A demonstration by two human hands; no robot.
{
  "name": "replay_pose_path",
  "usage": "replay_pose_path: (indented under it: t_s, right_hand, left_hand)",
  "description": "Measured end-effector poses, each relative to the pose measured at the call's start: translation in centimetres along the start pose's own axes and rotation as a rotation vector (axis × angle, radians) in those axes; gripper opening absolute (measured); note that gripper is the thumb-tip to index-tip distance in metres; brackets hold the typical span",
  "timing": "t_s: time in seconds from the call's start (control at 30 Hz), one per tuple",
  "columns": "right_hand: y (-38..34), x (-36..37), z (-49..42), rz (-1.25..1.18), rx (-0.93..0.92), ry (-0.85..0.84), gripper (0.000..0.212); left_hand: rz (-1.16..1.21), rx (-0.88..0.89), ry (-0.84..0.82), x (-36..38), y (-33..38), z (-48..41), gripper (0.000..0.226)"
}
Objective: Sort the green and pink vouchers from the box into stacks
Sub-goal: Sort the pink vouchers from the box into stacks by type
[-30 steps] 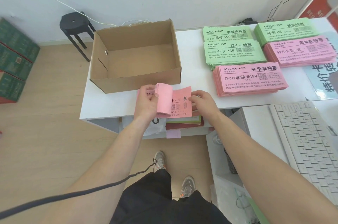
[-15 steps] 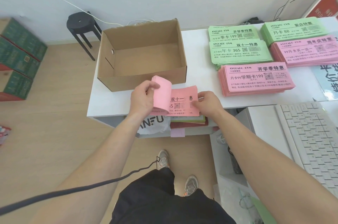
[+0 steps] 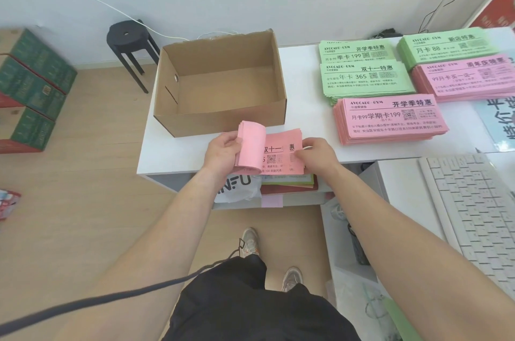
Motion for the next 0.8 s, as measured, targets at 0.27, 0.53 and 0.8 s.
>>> replay_pose_path:
  t_s: [0.27, 0.53, 0.8]
  right_hand:
    - [0.9, -0.1, 0.6, -0.043, 0.039, 0.024, 0.024]
    - [0.6, -0.1, 0.8, -0.121, 0.054, 0.027, 0.032]
    - [0.5, 0.2, 0.7, -0.190, 0.072, 0.020, 0.030]
  left_hand:
    - [0.119, -0.075, -0.074, 1.6, -0.8, 0.2, 0.016]
    - [0.128, -0.084, -0.084, 1.9, -0.5, 0.6, 0.013]
    - [0.139, -0.070, -0.083, 1.6, -0.6, 0.4, 0.013]
Point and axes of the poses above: each hand's wrist, its own z-axis away from the middle knuckle, its own x-axis out of the palm, y = z × x, the point moved 8 cm from there along -z, towards the middle knuckle, and after that the axes turned 8 degrees about -z, right-handed, at the moved point
